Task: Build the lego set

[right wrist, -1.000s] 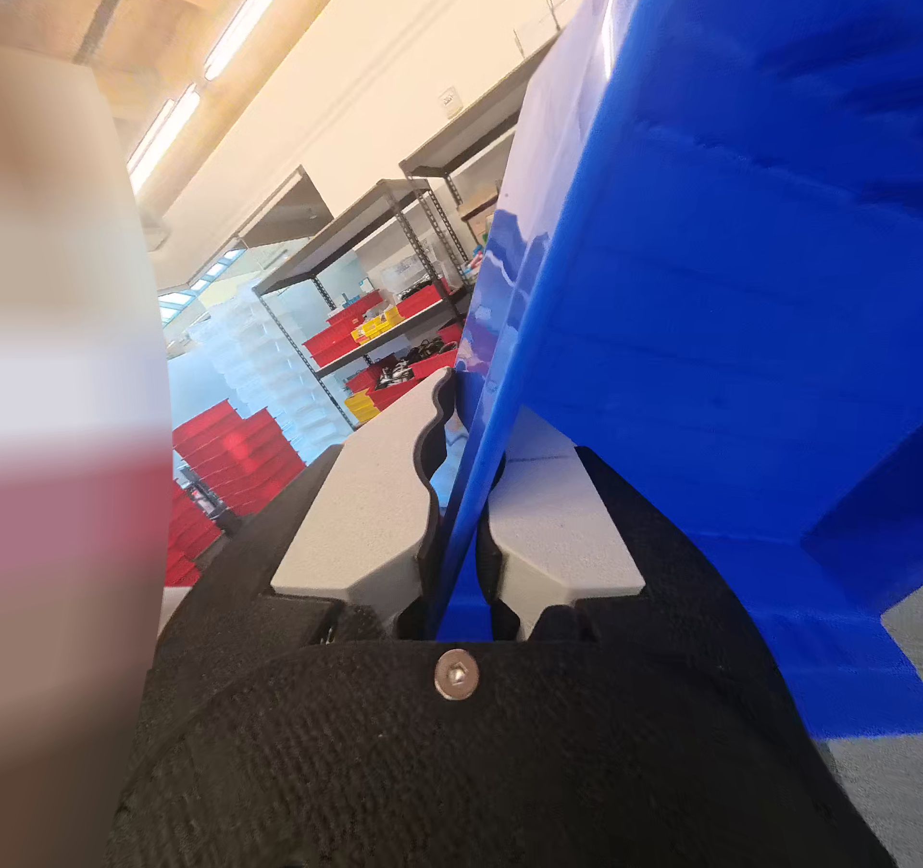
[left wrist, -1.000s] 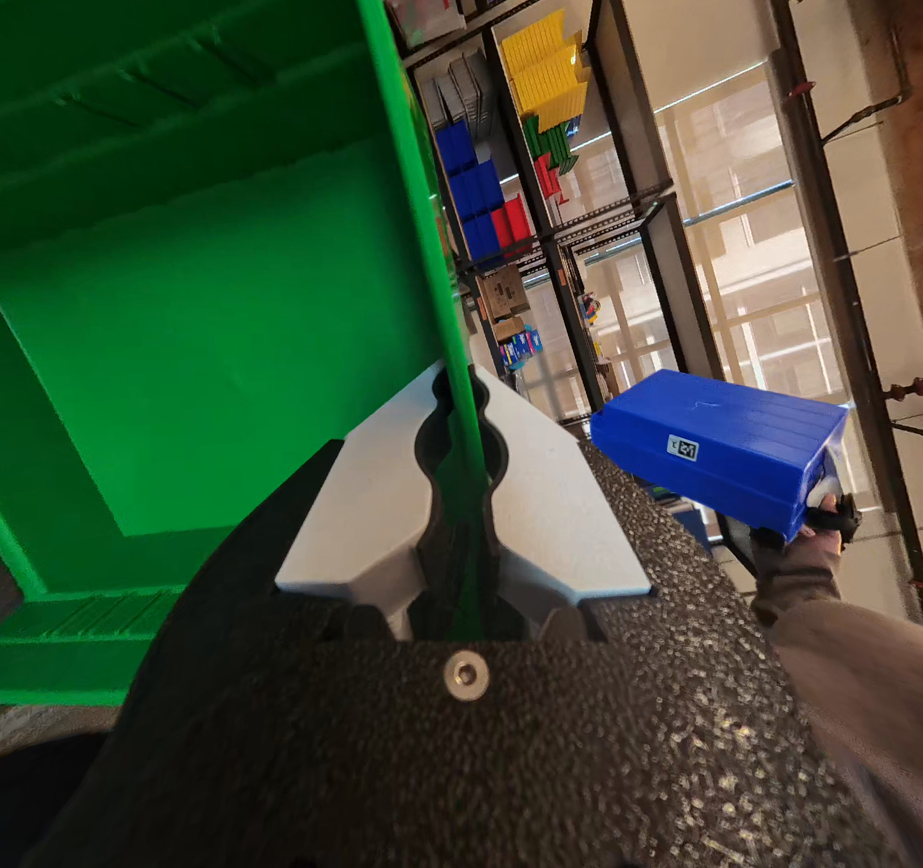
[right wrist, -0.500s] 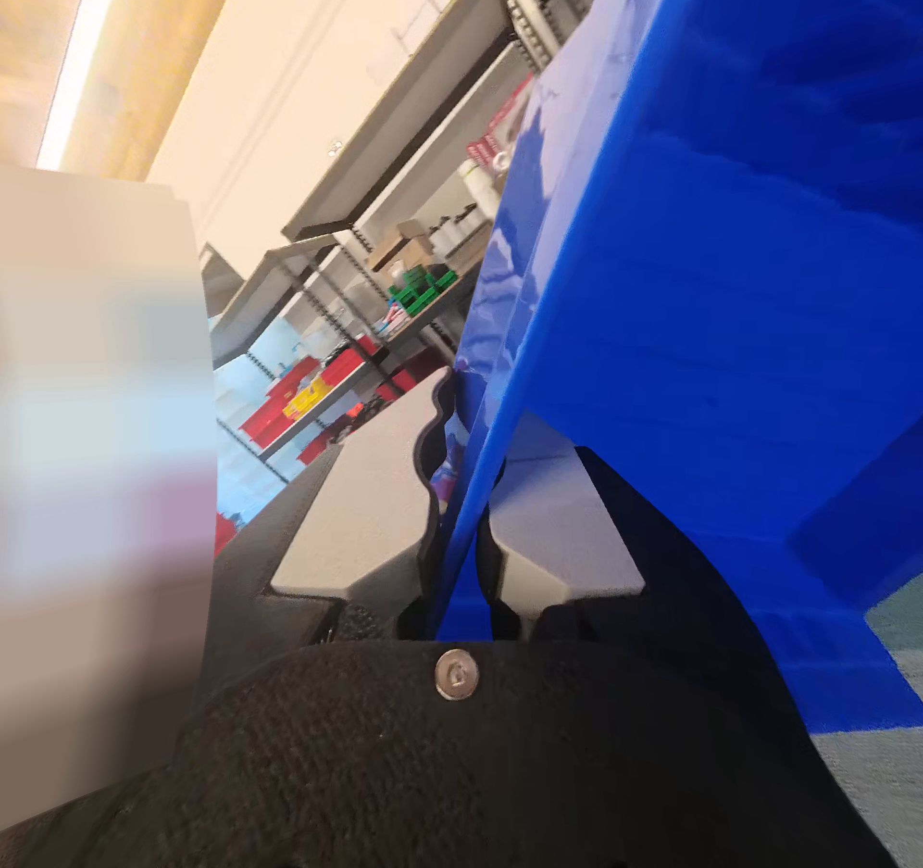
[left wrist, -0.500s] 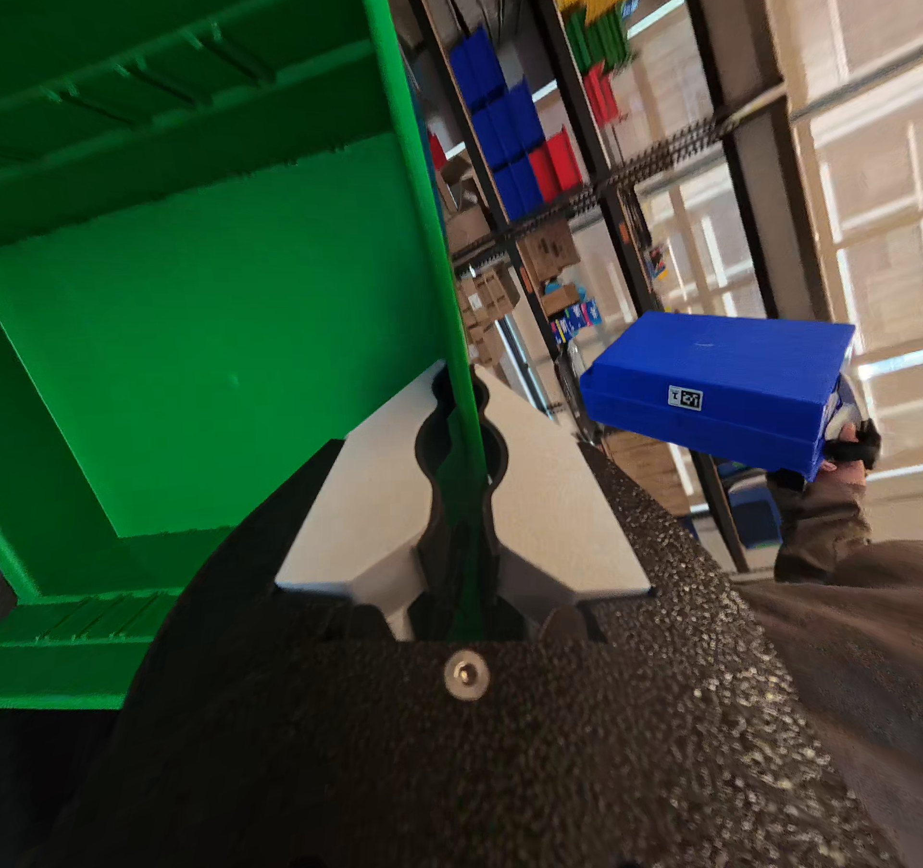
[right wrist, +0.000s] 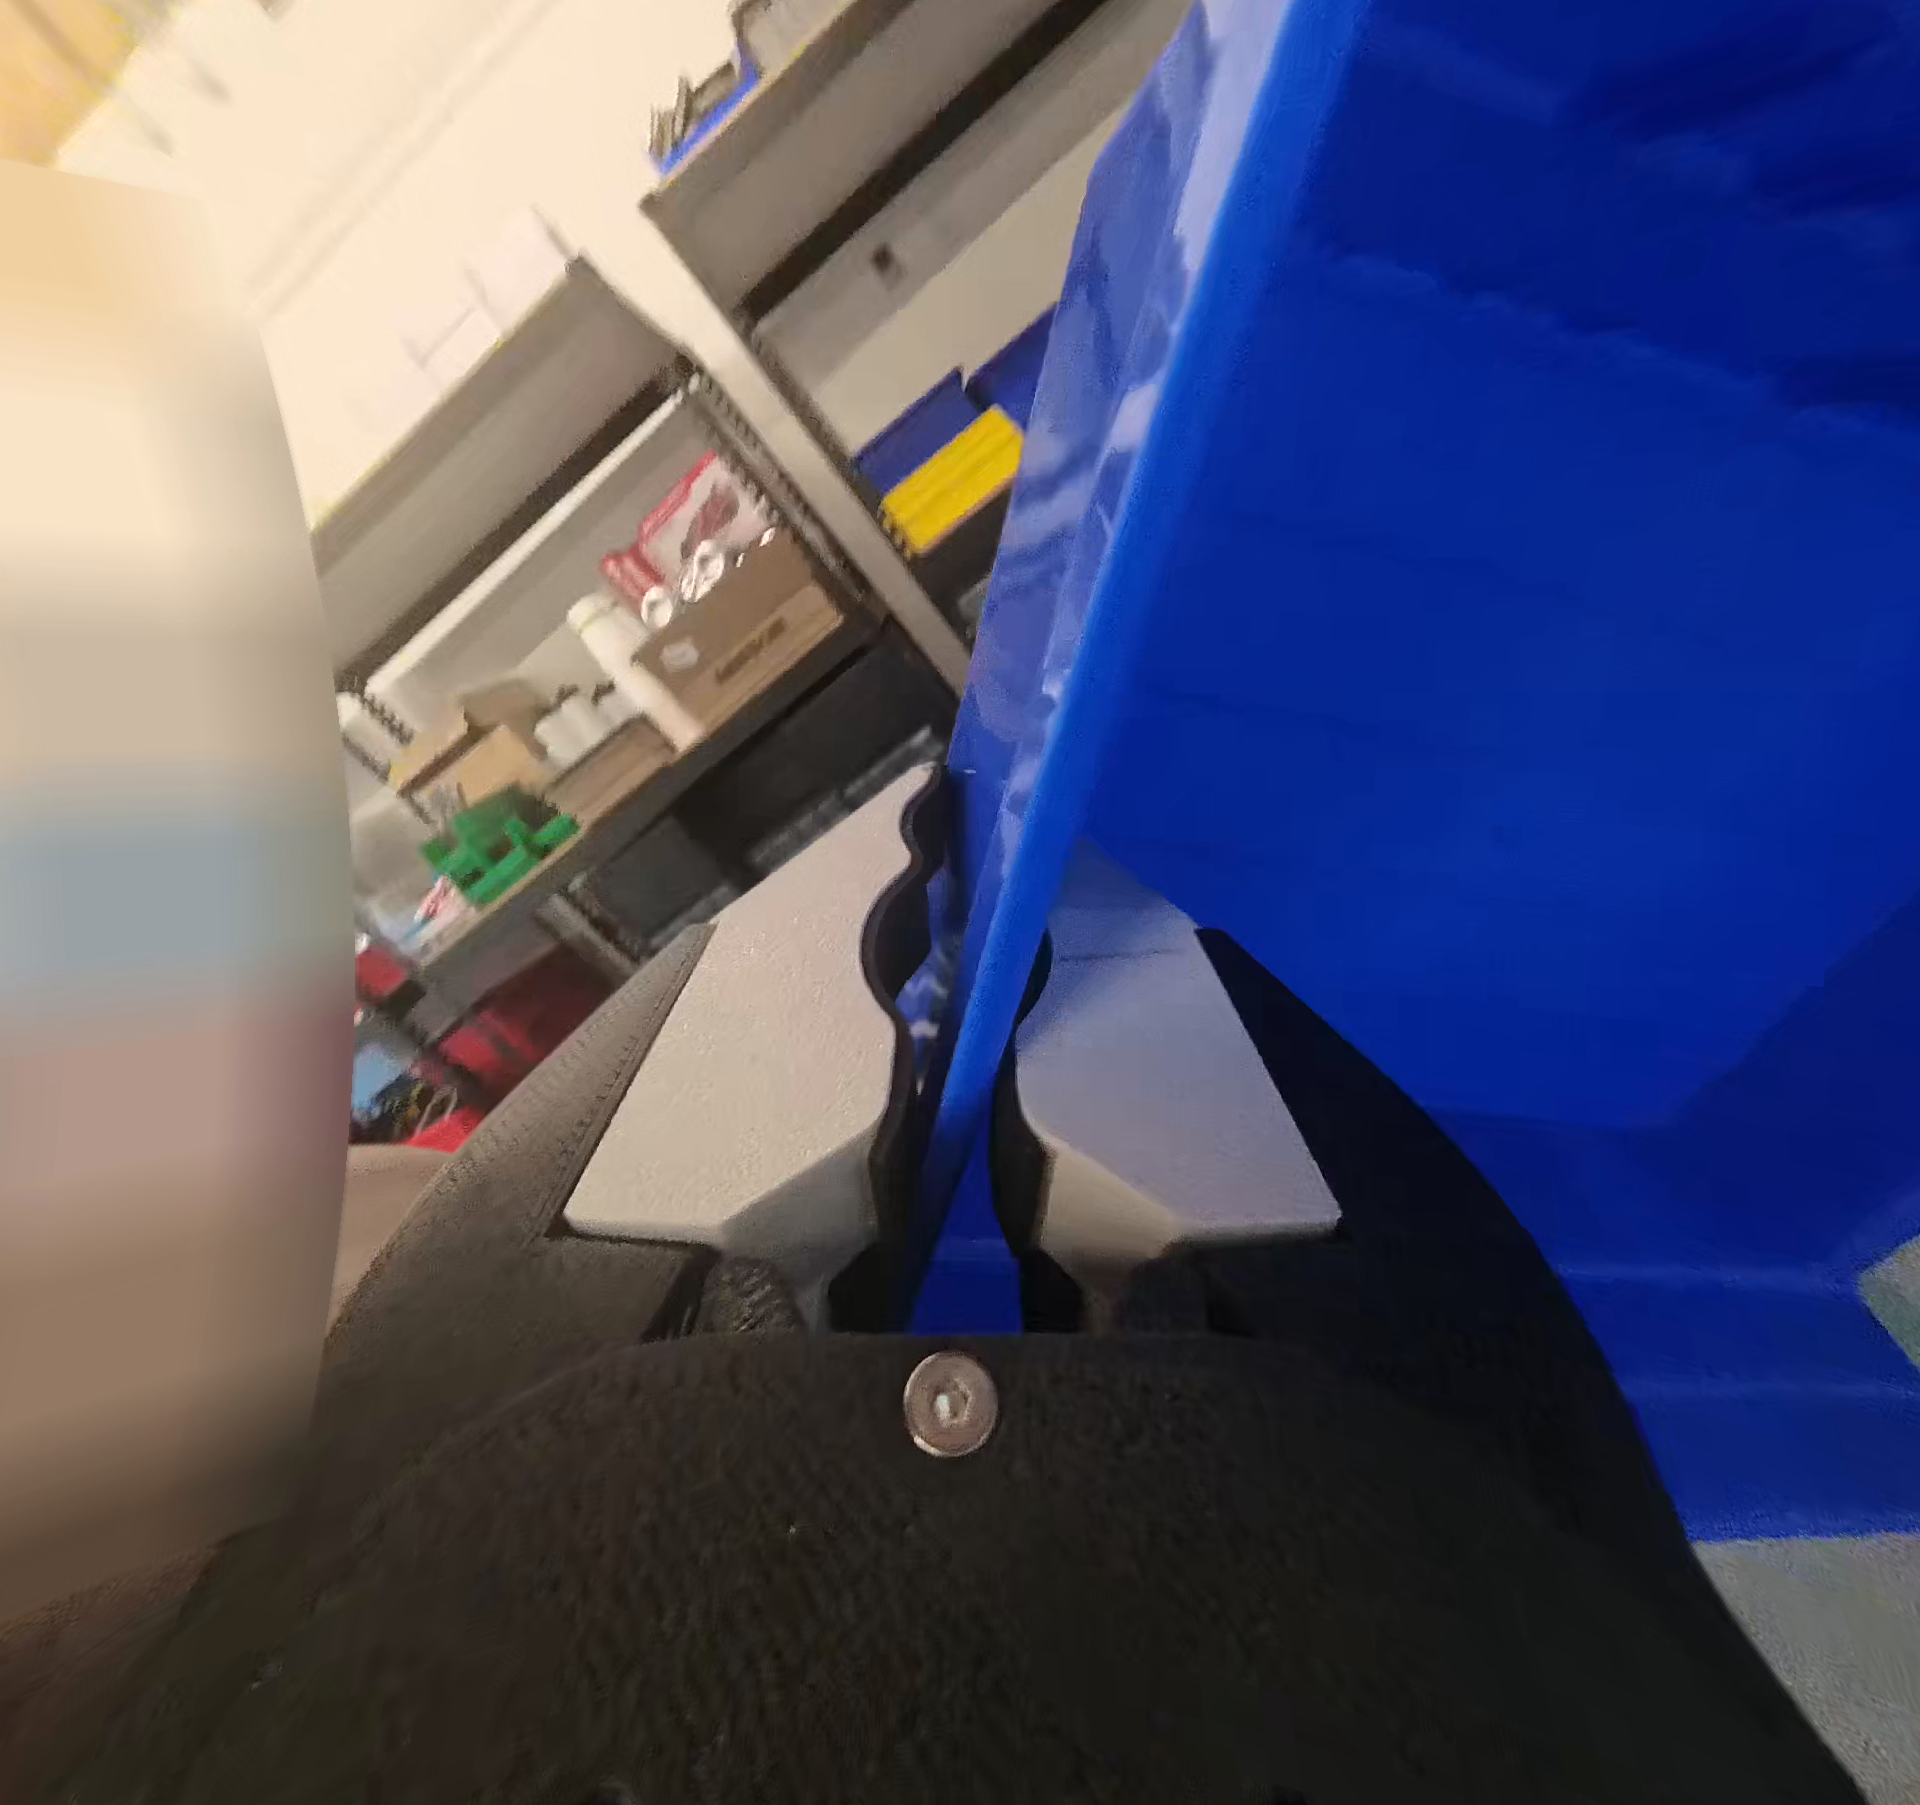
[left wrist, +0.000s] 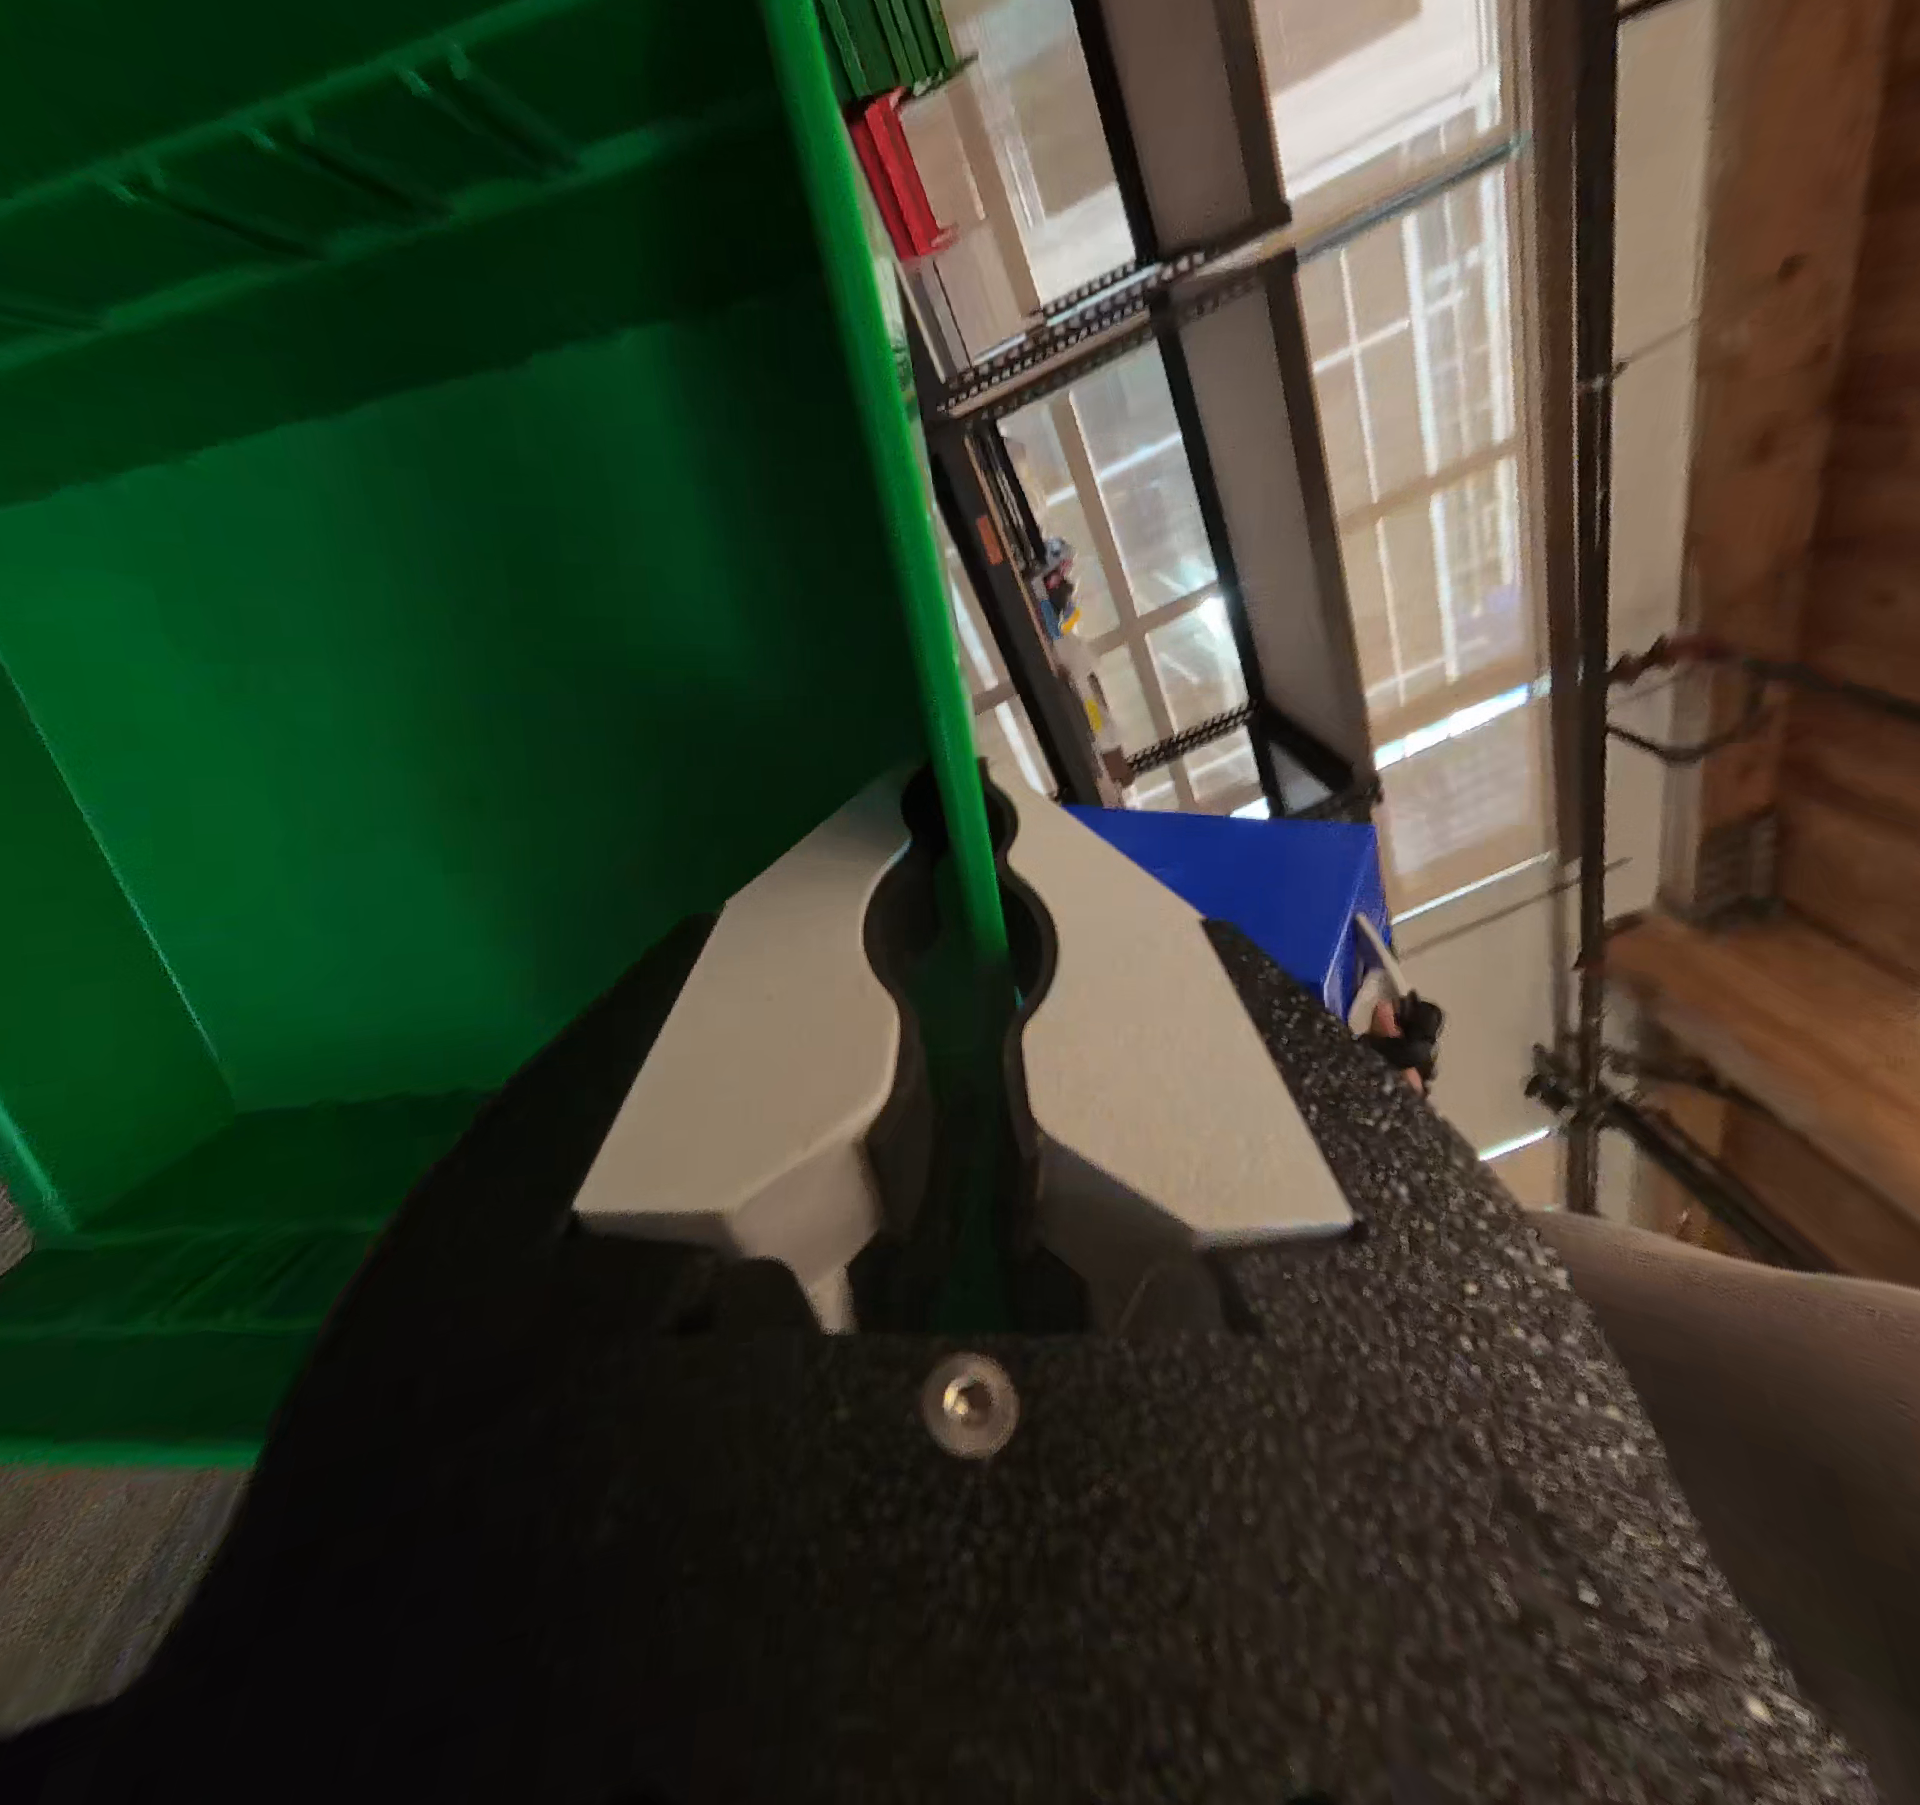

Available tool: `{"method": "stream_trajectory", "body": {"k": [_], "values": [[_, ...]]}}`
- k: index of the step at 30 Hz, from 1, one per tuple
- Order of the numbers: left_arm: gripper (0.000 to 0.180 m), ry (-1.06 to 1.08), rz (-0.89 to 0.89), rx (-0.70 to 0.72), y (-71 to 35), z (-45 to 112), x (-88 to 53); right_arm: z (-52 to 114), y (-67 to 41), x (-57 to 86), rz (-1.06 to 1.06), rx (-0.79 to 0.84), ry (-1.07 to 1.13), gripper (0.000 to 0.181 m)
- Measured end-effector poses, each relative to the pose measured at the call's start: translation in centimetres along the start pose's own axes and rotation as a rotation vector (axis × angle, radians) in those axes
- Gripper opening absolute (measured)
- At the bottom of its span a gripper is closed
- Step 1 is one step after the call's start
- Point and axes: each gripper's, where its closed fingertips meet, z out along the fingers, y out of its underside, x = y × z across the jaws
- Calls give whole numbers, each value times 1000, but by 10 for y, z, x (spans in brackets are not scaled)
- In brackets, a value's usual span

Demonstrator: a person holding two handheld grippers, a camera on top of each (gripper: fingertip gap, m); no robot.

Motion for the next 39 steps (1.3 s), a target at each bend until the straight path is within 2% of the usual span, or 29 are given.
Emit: {"method": "stream_trajectory", "body": {"k": [6, 10, 14, 19, 26, 34, 35, 36, 39], "values": [[0, -10, 68, -132, -59, 155, -35, 112, -103, 96, -89, 7, -11, 1], [1, -21, 158, -144, -102, 236, -65, 196, -164, 150, -247, -13, -46, 0], [1, -26, 193, -189, -148, 325, -111, 275, -223, 199, -426, 43, -66, 1], [1, 16, 212, -242, -214, 465, -151, 366, -299, 262, -612, 91, 10, 1], [1, 253, 291, -326, -287, 669, -140, 453, -381, 356, -962, -8, 252, 1], [1, 557, 396, -318, -338, 863, -113, 557, -485, 501, -1252, -156, 406, 1], [1, 584, 412, -315, -344, 886, -110, 572, -501, 522, -1286, -187, 414, 6], [1, 610, 423, -309, -351, 909, -107, 588, -516, 543, -1318, -229, 425, 3], [0, 685, 454, -290, -375, 974, -94, 635, -569, 608, -1388, -424, 471, 6]]}}
